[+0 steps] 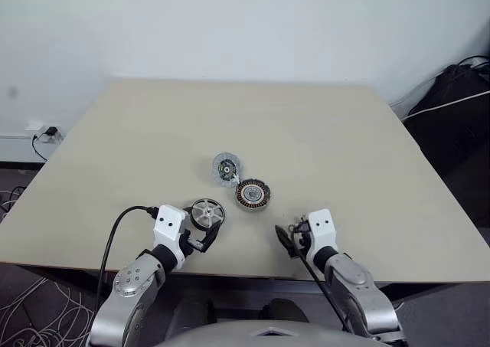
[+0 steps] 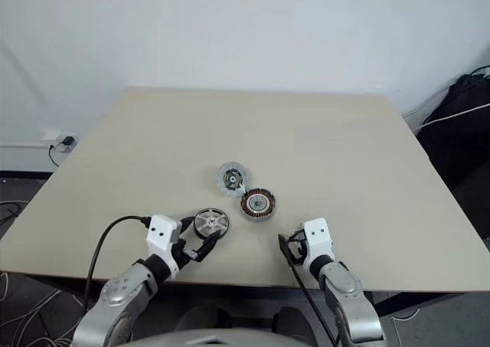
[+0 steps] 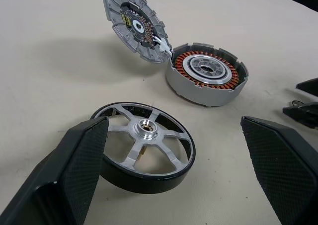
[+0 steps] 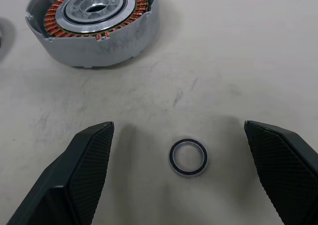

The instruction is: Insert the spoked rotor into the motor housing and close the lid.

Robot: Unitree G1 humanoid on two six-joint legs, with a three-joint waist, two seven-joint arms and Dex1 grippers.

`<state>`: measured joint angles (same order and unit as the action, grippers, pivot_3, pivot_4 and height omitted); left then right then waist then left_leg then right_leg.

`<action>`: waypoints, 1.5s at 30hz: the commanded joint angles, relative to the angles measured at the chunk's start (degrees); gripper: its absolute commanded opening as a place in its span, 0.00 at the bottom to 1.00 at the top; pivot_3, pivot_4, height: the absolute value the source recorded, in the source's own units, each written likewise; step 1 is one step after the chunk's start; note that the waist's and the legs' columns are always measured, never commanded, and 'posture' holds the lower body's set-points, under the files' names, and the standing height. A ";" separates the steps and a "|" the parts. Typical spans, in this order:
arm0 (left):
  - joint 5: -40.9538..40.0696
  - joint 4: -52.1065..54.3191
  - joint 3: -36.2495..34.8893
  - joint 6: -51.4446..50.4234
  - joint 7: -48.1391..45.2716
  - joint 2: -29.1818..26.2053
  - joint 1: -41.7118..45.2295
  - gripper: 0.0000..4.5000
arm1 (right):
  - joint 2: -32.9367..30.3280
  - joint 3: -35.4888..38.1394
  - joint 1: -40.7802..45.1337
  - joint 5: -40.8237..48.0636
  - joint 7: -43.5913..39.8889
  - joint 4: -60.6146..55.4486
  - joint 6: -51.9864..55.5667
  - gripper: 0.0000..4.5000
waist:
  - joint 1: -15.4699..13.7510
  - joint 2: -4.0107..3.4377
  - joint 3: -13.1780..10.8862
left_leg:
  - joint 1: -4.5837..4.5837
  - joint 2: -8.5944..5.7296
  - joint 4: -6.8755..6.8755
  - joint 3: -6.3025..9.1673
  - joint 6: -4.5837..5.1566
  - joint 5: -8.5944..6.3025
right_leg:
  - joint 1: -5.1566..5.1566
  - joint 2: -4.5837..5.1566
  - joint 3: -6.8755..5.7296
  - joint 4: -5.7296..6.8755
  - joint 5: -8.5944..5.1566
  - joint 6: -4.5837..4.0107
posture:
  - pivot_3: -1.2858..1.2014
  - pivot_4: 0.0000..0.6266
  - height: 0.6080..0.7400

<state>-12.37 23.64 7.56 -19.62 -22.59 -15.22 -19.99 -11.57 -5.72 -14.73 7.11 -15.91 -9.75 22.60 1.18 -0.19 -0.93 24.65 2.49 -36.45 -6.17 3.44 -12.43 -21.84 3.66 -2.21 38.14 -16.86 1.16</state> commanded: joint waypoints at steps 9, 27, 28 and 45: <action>0.31 1.68 0.38 1.63 0.24 0.21 0.01 1.00 | -1.10 2.05 -1.49 -0.30 -0.30 2.88 -3.08 0.78 | -0.13 0.05 0.15 | -0.03 0.00 -0.06 0.01 0.00 0.00 | 0.06 0.02 0.00 0.01 0.02 0.03 | 0.52 0.00 1.00; 0.65 1.67 0.84 1.46 0.84 0.77 0.60 1.00 | -1.05 -0.47 1.93 -1.40 -0.32 -6.30 -0.94 0.15 | 0.09 -0.08 0.20 | -0.05 0.01 -0.05 0.02 0.00 0.00 | 0.04 0.05 0.02 0.03 0.02 0.02 | 0.52 0.00 1.00; 0.64 1.63 0.86 1.51 0.84 0.78 0.63 1.00 | -0.85 -1.06 2.78 -1.56 -0.37 -6.83 -0.62 0.15 | 0.22 -0.07 0.20 | -0.05 0.01 -0.05 0.02 0.00 0.00 | 0.03 0.04 0.03 0.04 0.02 0.02 | 0.52 0.00 1.00; 0.67 0.58 0.85 3.31 0.97 1.06 0.05 1.00 | 5.01 -8.62 22.56 -6.67 0.82 9.49 0.66 0.15 | 0.19 -0.06 0.19 | 0.00 0.01 -0.32 -0.02 0.01 0.00 | 0.07 -0.05 0.00 0.14 0.14 0.07 | 0.52 0.00 1.00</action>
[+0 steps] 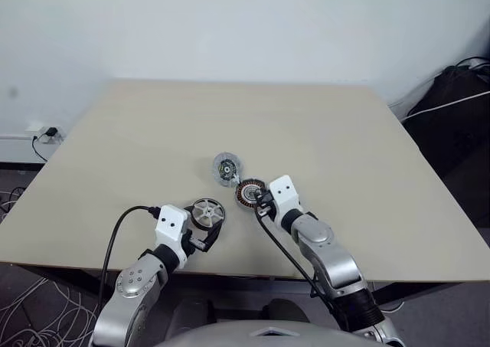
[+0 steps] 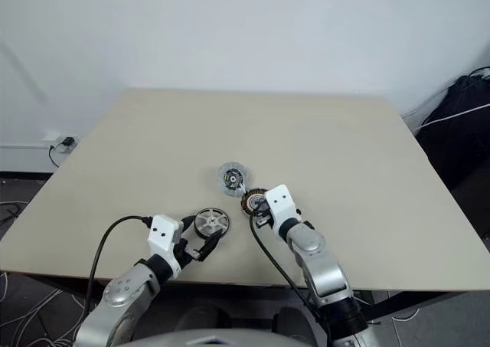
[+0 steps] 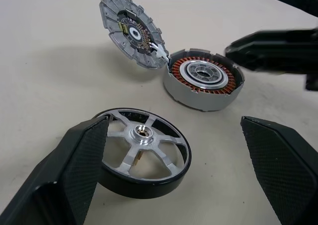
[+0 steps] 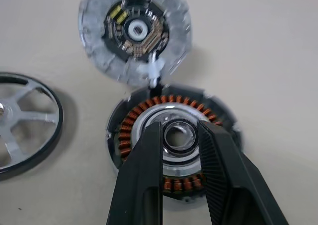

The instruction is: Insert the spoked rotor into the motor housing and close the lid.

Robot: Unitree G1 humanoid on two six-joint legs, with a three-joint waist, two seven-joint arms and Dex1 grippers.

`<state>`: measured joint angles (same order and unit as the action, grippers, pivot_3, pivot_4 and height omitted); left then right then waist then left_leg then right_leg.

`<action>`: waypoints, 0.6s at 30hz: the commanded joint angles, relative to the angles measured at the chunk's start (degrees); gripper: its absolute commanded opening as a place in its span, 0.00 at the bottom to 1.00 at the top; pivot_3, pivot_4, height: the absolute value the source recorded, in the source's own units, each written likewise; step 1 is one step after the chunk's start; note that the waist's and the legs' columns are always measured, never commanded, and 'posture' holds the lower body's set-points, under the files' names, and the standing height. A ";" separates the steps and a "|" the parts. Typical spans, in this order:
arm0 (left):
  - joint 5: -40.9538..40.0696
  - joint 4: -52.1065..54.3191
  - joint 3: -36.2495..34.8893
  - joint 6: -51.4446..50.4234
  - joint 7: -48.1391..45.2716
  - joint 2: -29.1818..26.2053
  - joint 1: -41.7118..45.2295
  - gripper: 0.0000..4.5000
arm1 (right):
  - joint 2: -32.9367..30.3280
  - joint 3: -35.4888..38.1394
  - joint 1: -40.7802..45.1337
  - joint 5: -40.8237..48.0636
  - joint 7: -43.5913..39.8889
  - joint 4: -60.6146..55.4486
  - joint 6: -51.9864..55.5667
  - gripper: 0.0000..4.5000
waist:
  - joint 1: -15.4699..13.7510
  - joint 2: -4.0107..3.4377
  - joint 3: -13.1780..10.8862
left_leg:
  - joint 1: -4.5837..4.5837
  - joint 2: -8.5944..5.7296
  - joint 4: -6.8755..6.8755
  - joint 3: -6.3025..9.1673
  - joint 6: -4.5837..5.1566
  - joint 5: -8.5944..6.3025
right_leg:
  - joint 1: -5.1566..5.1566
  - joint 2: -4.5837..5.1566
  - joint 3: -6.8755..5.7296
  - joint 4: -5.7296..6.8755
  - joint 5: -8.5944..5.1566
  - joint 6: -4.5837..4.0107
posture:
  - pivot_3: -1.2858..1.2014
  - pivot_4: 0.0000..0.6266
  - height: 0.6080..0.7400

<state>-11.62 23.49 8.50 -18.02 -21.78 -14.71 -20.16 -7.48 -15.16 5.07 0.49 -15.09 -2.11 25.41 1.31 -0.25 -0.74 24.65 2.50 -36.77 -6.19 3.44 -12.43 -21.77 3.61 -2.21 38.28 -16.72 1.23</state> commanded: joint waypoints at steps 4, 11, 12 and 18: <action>0.04 0.74 0.37 1.91 0.48 0.94 -0.07 1.00 | 1.85 0.86 5.00 -0.33 0.10 5.95 -3.50 0.15 | 0.12 0.00 0.00 | 0.00 0.00 -0.07 0.00 0.01 0.00 | 0.01 0.00 0.00 0.04 0.02 0.03 | 0.52 0.00 1.00; 0.21 0.71 0.46 2.05 0.97 1.86 -0.14 1.00 | 2.68 1.26 7.19 -0.40 0.00 11.18 -5.49 0.15 | 0.21 -0.01 -0.01 | -0.01 0.01 -0.10 -0.03 0.00 0.00 | -0.02 -0.01 0.02 0.15 0.03 0.03 | 0.52 0.00 1.00; 0.22 0.76 0.47 2.03 1.04 1.92 -0.19 1.00 | 2.70 1.29 7.23 -0.40 -0.12 11.68 -5.74 0.15 | 0.22 -0.01 -0.01 | 0.00 0.01 -0.11 -0.03 0.00 0.00 | -0.03 -0.01 0.02 0.17 0.02 0.03 | 0.52 0.00 1.00; 0.29 1.13 0.51 2.06 1.29 2.18 -0.64 1.00 | 2.99 1.64 7.11 -0.08 -0.38 13.23 -6.45 0.32 | 0.32 -0.02 -0.02 | -0.02 0.01 -0.18 -0.06 0.01 0.00 | -0.07 0.00 0.07 0.30 0.02 0.03 | 0.52 0.00 1.00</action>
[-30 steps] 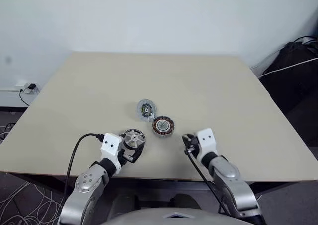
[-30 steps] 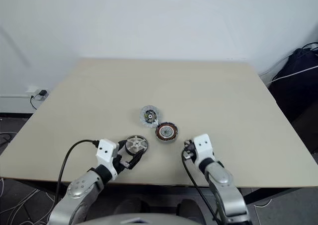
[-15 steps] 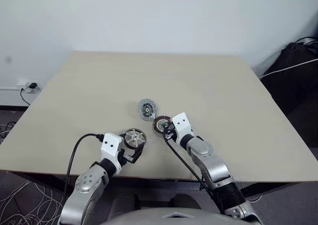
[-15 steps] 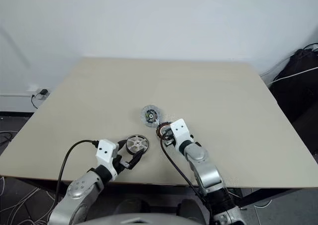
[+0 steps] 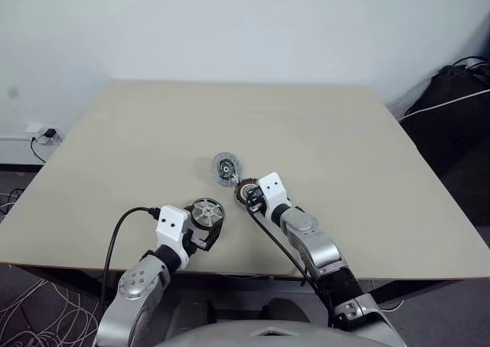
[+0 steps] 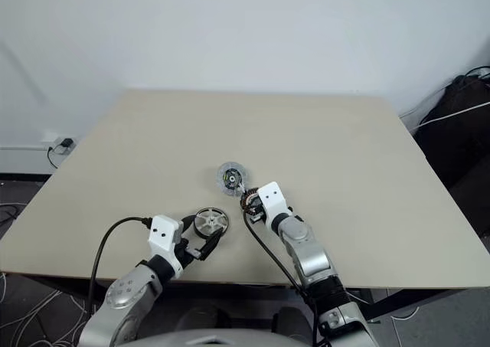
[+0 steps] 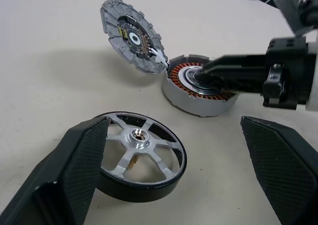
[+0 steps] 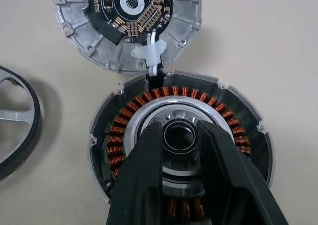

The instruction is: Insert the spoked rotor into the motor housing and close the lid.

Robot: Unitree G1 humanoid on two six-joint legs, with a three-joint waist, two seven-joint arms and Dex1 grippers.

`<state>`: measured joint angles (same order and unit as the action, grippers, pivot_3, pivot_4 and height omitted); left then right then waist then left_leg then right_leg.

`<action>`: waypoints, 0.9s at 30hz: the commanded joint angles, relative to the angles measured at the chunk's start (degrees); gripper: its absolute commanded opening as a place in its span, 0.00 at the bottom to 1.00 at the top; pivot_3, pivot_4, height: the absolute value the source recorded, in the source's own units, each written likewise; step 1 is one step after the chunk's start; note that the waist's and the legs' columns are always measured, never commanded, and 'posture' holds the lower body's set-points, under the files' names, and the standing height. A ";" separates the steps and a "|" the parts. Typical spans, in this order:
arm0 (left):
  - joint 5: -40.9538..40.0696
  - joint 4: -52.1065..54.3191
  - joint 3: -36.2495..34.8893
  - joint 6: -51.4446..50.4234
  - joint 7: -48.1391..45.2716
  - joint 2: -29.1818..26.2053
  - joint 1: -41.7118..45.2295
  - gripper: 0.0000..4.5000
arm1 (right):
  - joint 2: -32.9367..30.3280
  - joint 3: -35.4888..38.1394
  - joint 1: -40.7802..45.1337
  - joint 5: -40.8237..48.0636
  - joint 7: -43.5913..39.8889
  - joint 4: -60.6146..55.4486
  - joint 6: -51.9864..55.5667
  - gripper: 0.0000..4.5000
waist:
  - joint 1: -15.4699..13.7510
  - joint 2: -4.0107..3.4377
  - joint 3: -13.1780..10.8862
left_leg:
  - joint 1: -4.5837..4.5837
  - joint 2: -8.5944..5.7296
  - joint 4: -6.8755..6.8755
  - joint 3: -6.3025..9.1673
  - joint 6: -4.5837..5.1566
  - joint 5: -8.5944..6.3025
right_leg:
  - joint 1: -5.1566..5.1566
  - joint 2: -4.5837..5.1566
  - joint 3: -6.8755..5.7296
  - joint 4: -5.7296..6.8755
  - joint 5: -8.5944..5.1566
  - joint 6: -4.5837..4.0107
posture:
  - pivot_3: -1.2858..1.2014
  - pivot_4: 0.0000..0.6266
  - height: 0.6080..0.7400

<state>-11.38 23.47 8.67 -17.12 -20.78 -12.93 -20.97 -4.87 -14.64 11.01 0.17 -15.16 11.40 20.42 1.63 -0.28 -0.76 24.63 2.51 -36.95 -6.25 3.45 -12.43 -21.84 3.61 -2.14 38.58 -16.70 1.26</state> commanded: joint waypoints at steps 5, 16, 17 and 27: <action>0.05 1.55 0.56 0.99 0.54 0.54 -0.03 1.00 | 0.26 1.20 0.51 0.62 -1.02 -1.90 -1.64 0.59 | 0.01 -0.01 -0.01 | 0.00 0.00 0.00 0.00 0.00 0.00 | -0.05 0.01 0.03 0.08 -0.01 -0.01 | 0.52 0.00 1.00; 0.04 0.73 0.93 1.18 0.65 0.46 0.57 1.00 | -0.88 0.07 -3.69 1.40 -3.08 -14.10 2.59 0.08 | 0.03 -0.04 -0.04 | 0.04 0.01 0.02 0.00 0.00 0.00 | -0.14 0.05 0.08 0.08 -0.03 -0.05 | 0.52 0.00 1.00; 0.01 0.58 0.93 1.25 0.58 0.46 0.60 1.00 | -0.93 -0.31 -3.75 1.15 -2.95 -14.79 3.39 0.01 | 0.03 -0.04 -0.04 | 0.04 0.01 0.03 0.00 0.00 0.00 | -0.14 0.06 0.08 0.08 -0.03 -0.05 | 0.52 0.00 1.00; 0.03 -0.36 1.08 1.82 0.13 0.41 0.85 1.00 | 0.80 -3.42 3.67 -3.87 0.92 -10.57 10.56 0.00 | 0.43 -0.06 -0.08 | 0.07 0.01 0.10 0.00 -0.01 -0.01 | -0.23 0.10 0.09 0.10 -0.04 -0.09 | 0.52 0.00 1.00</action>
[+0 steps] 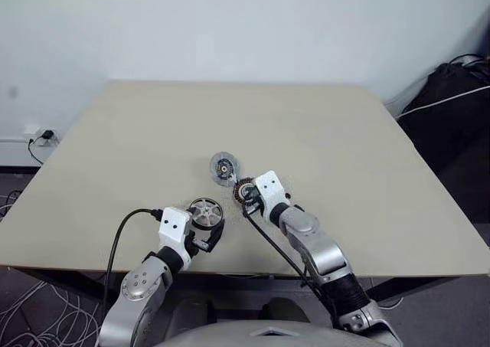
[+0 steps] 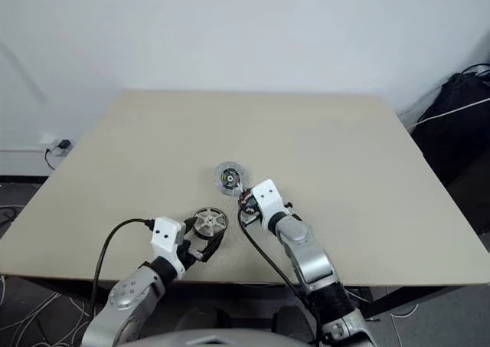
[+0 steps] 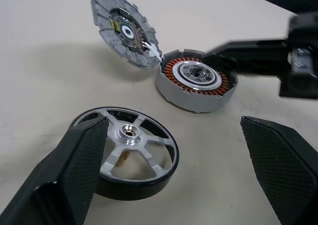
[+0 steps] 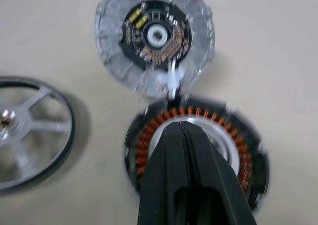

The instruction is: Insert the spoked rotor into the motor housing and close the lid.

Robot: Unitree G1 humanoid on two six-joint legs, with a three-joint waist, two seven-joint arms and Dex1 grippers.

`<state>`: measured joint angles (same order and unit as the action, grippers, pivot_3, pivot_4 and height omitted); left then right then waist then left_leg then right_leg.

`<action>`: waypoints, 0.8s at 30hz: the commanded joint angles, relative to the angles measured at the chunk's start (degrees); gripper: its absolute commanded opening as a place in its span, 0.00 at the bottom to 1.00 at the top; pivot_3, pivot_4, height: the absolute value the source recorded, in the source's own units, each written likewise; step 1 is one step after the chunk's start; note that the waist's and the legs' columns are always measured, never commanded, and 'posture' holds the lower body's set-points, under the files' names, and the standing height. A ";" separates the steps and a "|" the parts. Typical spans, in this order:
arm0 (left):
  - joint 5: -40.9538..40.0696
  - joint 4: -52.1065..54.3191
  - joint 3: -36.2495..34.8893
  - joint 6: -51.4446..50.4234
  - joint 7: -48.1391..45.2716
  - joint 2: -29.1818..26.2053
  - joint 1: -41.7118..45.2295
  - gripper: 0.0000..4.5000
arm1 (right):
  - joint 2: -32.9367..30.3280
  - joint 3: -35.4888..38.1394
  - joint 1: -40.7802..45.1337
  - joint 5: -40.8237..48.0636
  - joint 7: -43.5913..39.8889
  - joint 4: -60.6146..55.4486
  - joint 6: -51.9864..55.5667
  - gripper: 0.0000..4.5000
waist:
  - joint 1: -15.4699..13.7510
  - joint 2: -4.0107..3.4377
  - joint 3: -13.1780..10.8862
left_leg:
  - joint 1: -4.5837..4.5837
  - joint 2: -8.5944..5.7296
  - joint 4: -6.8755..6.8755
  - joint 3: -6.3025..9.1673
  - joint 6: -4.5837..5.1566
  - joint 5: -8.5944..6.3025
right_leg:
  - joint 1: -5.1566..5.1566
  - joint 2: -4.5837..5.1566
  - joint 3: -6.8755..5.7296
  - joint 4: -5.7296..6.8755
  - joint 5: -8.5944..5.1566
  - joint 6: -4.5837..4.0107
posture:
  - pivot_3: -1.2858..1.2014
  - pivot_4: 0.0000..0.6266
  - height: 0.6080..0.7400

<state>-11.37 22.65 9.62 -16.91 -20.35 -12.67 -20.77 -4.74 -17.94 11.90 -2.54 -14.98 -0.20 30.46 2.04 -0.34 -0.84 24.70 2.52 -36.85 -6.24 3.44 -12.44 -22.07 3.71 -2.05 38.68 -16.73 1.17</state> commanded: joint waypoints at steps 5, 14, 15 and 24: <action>0.20 0.44 0.09 1.92 -0.03 0.29 0.28 1.00 | 1.90 -0.10 6.12 -2.45 1.89 5.36 1.56 0.00 | 0.00 0.01 -0.01 | 0.01 0.00 0.04 -0.03 0.00 0.00 | -0.01 0.00 -0.01 -0.01 -0.04 -0.06 | 0.52 0.00 1.00; 0.35 0.47 0.46 2.59 0.29 0.57 0.02 1.00 | 2.86 -0.44 7.92 -3.70 2.37 9.79 0.94 0.00 | 0.09 0.01 -0.01 | 0.03 0.00 0.12 -0.12 -0.01 0.01 | -0.09 -0.01 0.03 0.00 -0.04 -0.06 | 0.52 0.00 1.00; 0.42 0.45 0.43 2.64 0.32 0.53 0.06 1.00 | 2.80 -0.37 7.91 -3.72 2.37 9.90 0.98 0.00 | 0.07 0.02 -0.02 | 0.02 0.00 0.11 -0.12 -0.01 0.01 | -0.09 -0.01 0.03 0.00 -0.04 -0.06 | 0.52 0.00 1.00; 0.49 0.82 0.32 2.35 0.21 0.19 0.14 1.00 | 0.76 0.72 4.65 -3.64 1.78 7.31 2.09 0.00 | 0.07 0.01 -0.02 | 0.03 0.00 0.14 -0.15 -0.01 0.01 | -0.11 -0.01 0.04 0.00 -0.04 -0.06 | 0.52 0.00 1.00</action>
<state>-11.15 22.62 9.70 -15.76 -20.07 -12.60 -21.21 -3.77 -18.20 16.47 -6.29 -13.06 9.28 32.52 2.11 -0.33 -0.86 24.72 2.51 -36.71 -6.41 3.43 -12.43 -22.18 3.70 -2.00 38.67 -16.77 1.11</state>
